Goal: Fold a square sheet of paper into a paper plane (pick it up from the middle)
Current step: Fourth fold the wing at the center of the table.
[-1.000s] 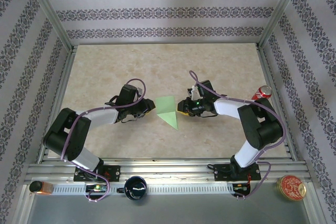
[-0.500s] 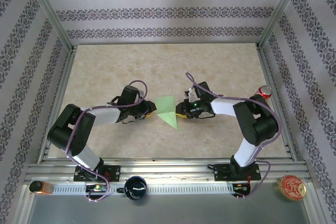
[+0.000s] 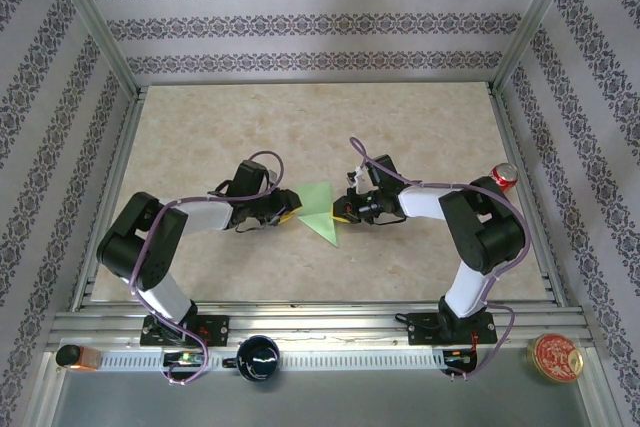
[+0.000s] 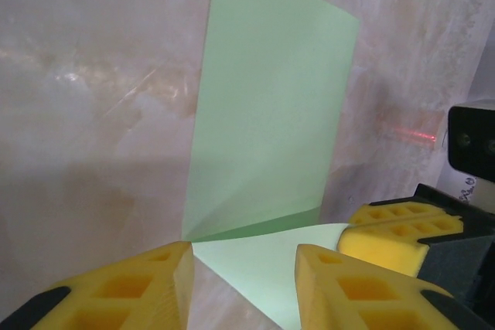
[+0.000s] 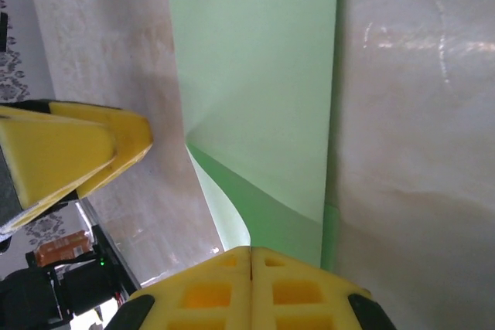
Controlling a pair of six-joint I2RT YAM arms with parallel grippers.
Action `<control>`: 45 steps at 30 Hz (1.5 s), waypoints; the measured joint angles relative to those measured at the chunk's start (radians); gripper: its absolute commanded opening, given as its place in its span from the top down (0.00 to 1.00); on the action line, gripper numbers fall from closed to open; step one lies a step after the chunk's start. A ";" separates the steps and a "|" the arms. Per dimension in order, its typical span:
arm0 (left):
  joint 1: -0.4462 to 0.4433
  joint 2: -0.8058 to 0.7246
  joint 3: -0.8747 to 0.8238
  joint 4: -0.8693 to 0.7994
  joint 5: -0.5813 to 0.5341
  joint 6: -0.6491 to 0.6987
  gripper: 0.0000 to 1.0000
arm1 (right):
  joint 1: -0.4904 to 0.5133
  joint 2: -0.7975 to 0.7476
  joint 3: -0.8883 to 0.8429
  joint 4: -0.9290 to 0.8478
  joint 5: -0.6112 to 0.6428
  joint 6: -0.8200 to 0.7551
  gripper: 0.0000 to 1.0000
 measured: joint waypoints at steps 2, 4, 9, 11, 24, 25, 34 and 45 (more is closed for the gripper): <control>0.000 0.007 0.016 0.000 0.000 0.000 0.55 | -0.001 -0.007 -0.013 0.022 -0.018 0.011 0.98; 0.001 0.016 0.030 0.000 0.000 0.000 0.54 | -0.006 -0.015 -0.020 0.038 -0.034 0.018 0.98; 0.011 0.026 0.038 -0.004 -0.008 -0.003 0.35 | -0.007 -0.038 -0.033 0.080 -0.060 0.033 0.98; 0.013 0.026 0.038 -0.005 -0.021 -0.009 0.36 | -0.011 -0.045 -0.039 0.102 -0.071 0.045 0.98; 0.013 0.059 0.049 -0.002 -0.021 -0.034 0.41 | -0.033 -0.052 -0.119 0.271 -0.118 0.134 0.99; 0.013 0.063 0.053 0.000 -0.018 -0.035 0.42 | -0.033 -0.052 -0.123 0.278 -0.121 0.138 0.99; 0.013 0.110 0.084 0.037 0.000 -0.057 0.46 | -0.040 -0.059 -0.145 0.312 -0.124 0.153 1.00; 0.013 0.119 0.093 0.055 0.008 -0.070 0.52 | -0.046 -0.073 -0.158 0.336 -0.124 0.164 1.00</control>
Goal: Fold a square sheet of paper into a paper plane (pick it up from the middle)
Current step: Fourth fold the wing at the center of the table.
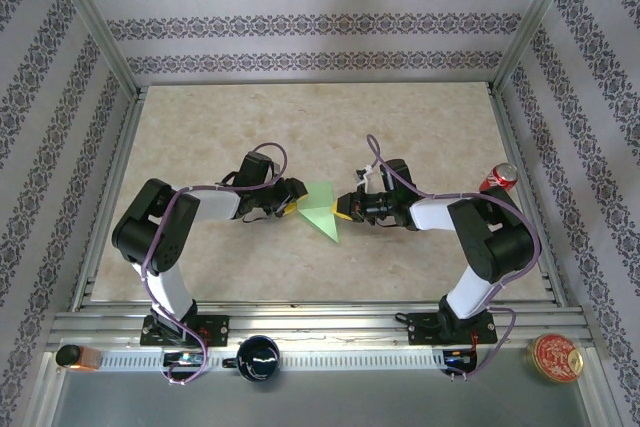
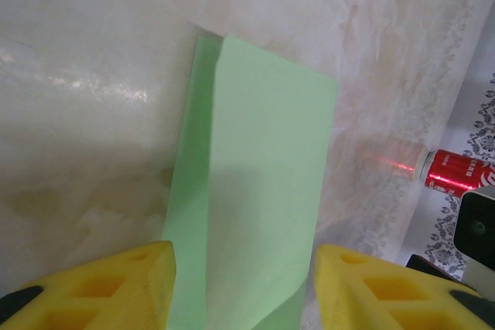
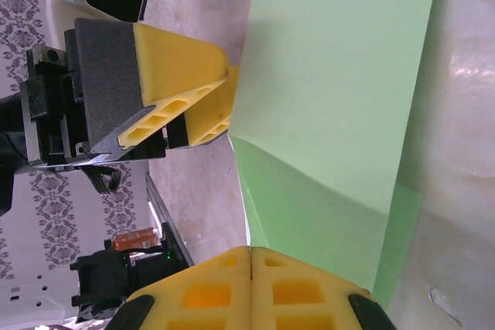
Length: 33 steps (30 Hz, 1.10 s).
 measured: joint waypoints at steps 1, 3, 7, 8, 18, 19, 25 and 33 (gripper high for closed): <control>0.000 0.002 0.000 0.003 0.003 -0.003 0.52 | 0.000 0.000 0.000 0.000 0.000 0.001 1.00; 0.000 0.010 0.003 0.010 0.011 -0.009 0.53 | 0.000 -0.001 0.000 0.001 0.000 0.006 1.00; 0.000 0.022 0.003 0.026 0.018 -0.016 0.58 | 0.000 -0.001 -0.002 0.002 -0.001 0.008 1.00; 0.000 0.026 0.003 0.032 0.019 -0.018 0.60 | 0.000 -0.001 -0.003 0.003 -0.001 0.008 1.00; 0.000 0.040 0.005 0.059 0.025 -0.037 0.89 | -0.013 -0.001 -0.013 -0.002 -0.003 0.005 0.99; 0.000 0.039 0.004 0.062 0.024 -0.039 0.90 | -0.013 -0.002 -0.013 -0.008 -0.003 0.003 0.97; 0.000 0.027 -0.011 0.096 0.010 -0.047 0.98 | -0.013 -0.009 -0.013 -0.060 0.017 -0.023 0.84; -0.003 -0.061 -0.067 0.100 -0.063 -0.071 0.99 | -0.012 -0.163 0.021 -0.327 0.209 -0.179 0.64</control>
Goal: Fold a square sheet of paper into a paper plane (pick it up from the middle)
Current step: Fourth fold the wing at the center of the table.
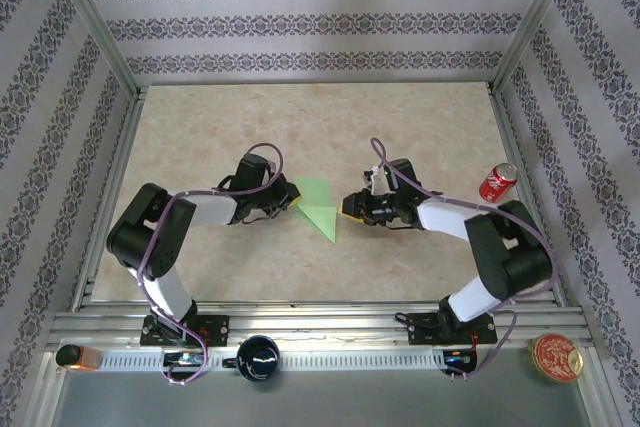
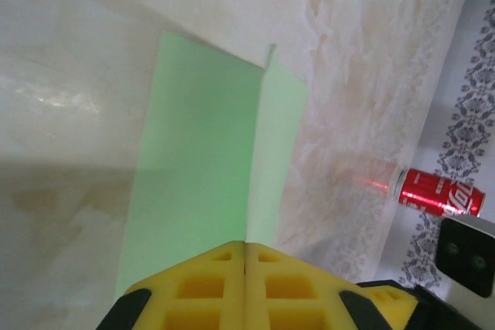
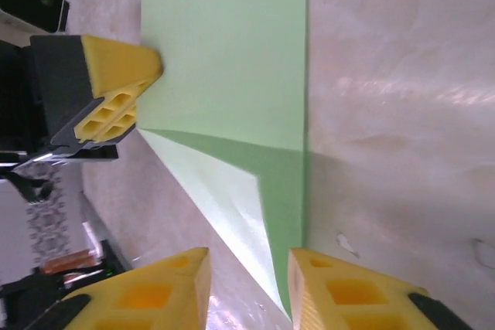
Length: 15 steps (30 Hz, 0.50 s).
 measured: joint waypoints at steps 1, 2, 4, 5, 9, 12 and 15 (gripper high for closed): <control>-0.002 -0.015 -0.006 0.000 -0.014 -0.004 0.99 | 0.003 -0.038 -0.001 -0.028 0.040 -0.024 0.63; -0.005 -0.029 -0.010 0.000 -0.030 -0.008 0.99 | 0.013 -0.084 -0.006 -0.049 0.093 -0.053 0.63; -0.013 -0.051 -0.013 0.000 -0.056 -0.021 0.99 | 0.055 -0.175 -0.033 -0.053 0.207 -0.121 0.62; -0.021 -0.059 -0.013 0.000 -0.068 -0.027 0.99 | 0.109 -0.229 -0.059 -0.042 0.294 -0.176 0.59; -0.060 -0.068 -0.016 0.000 -0.115 -0.056 0.99 | 0.406 -0.324 -0.153 0.037 0.551 -0.426 0.56; -0.079 -0.074 -0.029 -0.001 -0.140 -0.076 0.99 | 0.523 -0.272 -0.166 0.073 0.690 -0.572 0.56; -0.079 -0.081 -0.035 -0.002 -0.160 -0.086 0.99 | 0.567 -0.180 -0.163 0.127 0.809 -0.668 0.55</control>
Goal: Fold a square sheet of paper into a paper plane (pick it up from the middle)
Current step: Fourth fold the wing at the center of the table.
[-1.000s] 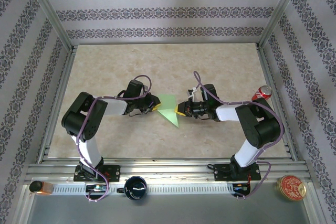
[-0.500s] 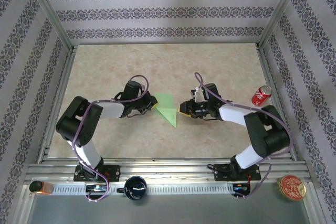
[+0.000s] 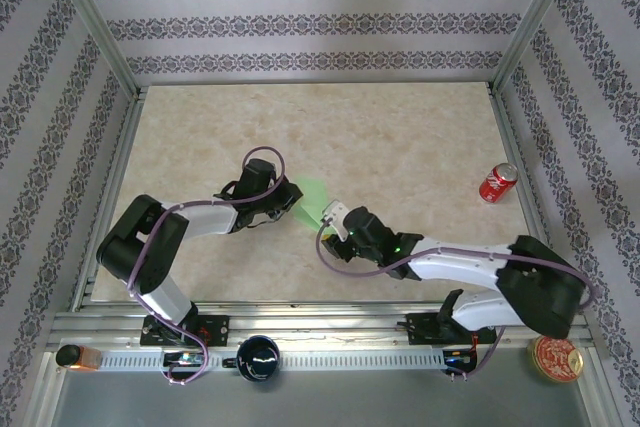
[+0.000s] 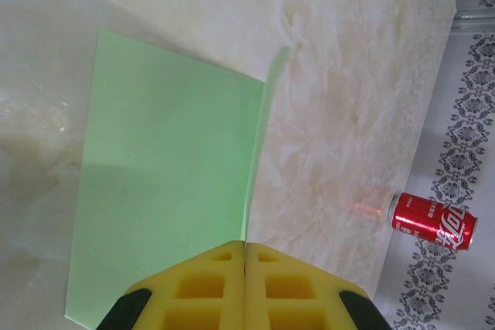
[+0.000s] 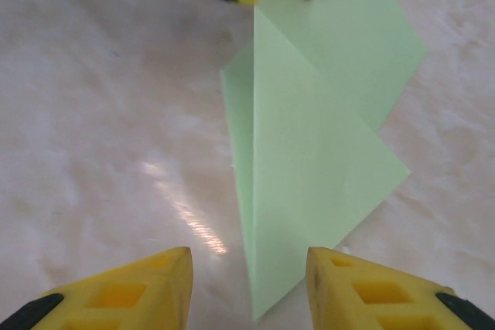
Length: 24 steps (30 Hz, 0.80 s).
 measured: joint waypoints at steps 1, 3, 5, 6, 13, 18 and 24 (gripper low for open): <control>0.000 -0.004 -0.001 0.000 -0.004 -0.002 0.99 | 0.012 0.030 0.000 0.022 0.028 -0.026 0.55; 0.000 -0.014 -0.002 -0.002 -0.010 -0.007 0.99 | 0.027 0.079 0.001 0.068 0.064 -0.061 0.54; 0.000 -0.023 -0.002 -0.002 -0.013 -0.012 0.98 | 0.031 0.121 0.010 0.098 0.083 -0.085 0.54; 0.000 -0.025 -0.002 -0.002 -0.013 -0.013 0.98 | 0.033 0.142 0.019 0.109 0.096 -0.093 0.54; 0.000 -0.026 -0.002 -0.002 -0.011 -0.015 0.98 | 0.035 0.233 0.062 0.177 0.177 -0.134 0.59; 0.000 -0.026 -0.002 -0.003 -0.011 -0.015 0.98 | 0.035 0.268 0.072 0.190 0.185 -0.135 0.62; 0.000 -0.026 -0.002 -0.002 -0.011 -0.015 0.98 | 0.035 0.299 0.075 0.212 0.203 -0.133 0.67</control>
